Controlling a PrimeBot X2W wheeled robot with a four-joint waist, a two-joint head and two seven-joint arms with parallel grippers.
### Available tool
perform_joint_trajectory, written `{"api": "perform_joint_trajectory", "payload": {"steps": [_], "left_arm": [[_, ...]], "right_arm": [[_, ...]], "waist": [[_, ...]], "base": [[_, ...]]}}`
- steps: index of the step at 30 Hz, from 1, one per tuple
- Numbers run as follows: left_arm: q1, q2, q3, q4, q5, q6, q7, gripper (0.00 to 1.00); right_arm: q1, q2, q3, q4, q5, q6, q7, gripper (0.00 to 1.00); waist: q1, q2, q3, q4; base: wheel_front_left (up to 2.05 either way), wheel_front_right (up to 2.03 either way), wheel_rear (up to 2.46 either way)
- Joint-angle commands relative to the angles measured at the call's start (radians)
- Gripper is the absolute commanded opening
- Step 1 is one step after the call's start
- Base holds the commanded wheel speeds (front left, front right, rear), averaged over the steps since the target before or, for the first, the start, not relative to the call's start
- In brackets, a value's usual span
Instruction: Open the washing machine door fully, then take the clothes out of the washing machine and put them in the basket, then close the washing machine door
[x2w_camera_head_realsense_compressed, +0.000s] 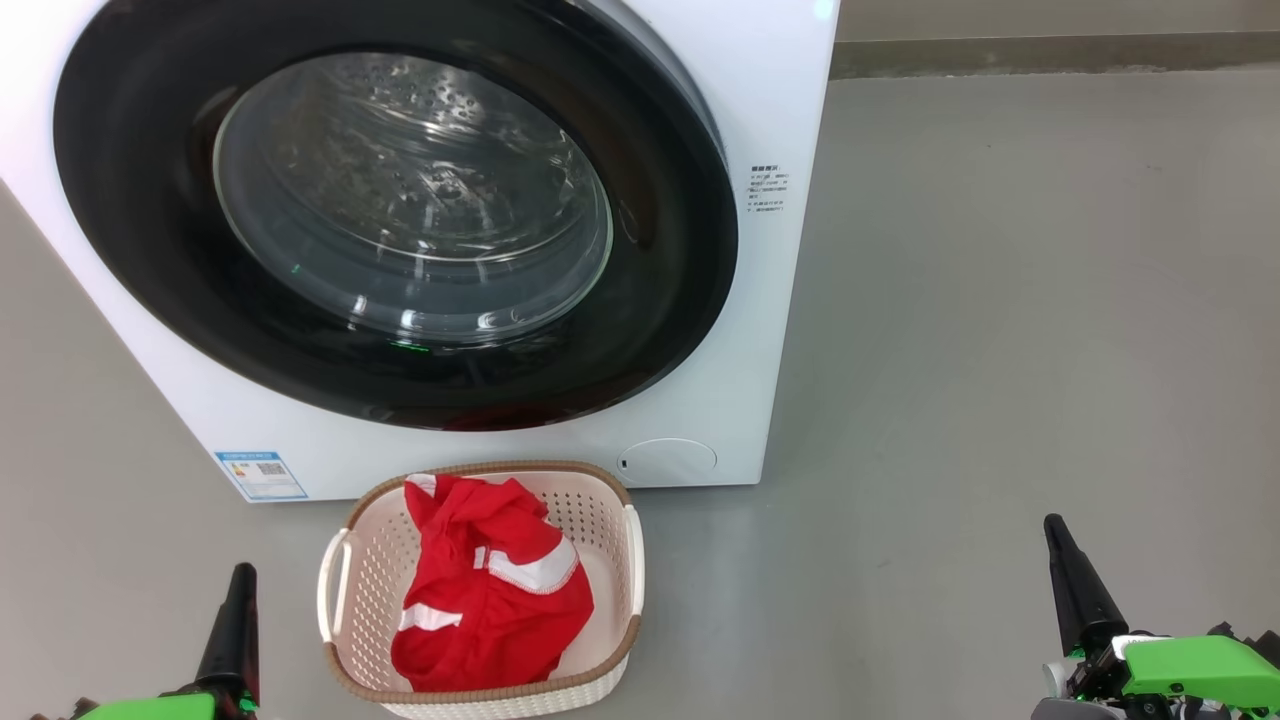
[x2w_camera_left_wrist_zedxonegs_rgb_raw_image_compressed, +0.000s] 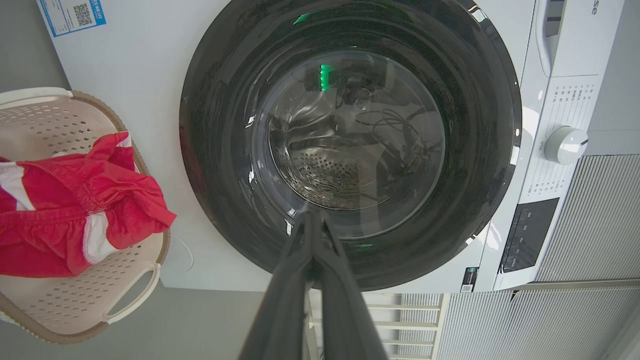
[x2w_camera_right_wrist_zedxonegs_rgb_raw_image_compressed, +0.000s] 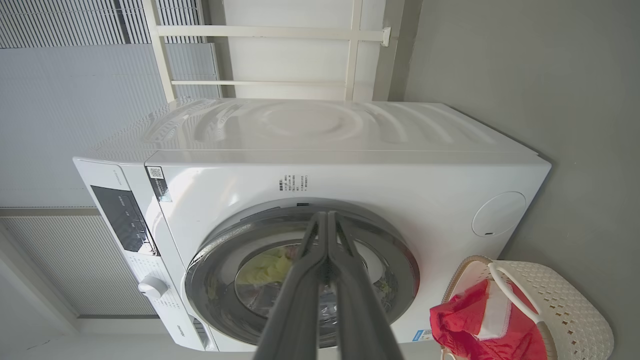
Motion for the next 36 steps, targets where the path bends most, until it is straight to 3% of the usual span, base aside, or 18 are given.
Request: {"api": "perform_joint_trajectory", "payload": {"steps": [1, 36], "left_arm": [[-0.039, 0.013, 0.035, -0.018, -0.002, -0.011, 0.009, 0.00], [-0.039, 0.007, 0.043, -0.018, 0.004, -0.011, 0.015, 0.00]], "right_arm": [[-0.041, -0.005, 0.019, -0.025, 0.000, -0.001, 0.007, 0.00], [-0.042, 0.001, 0.010, -0.025, -0.008, -0.001, 0.014, 0.00]], "waist": [[-0.0001, -0.0001, 0.000, 0.000], [-0.0001, -0.0001, 0.000, 0.000]], "base": [[0.00, 0.00, 0.00], [0.00, 0.00, 0.00]]}}
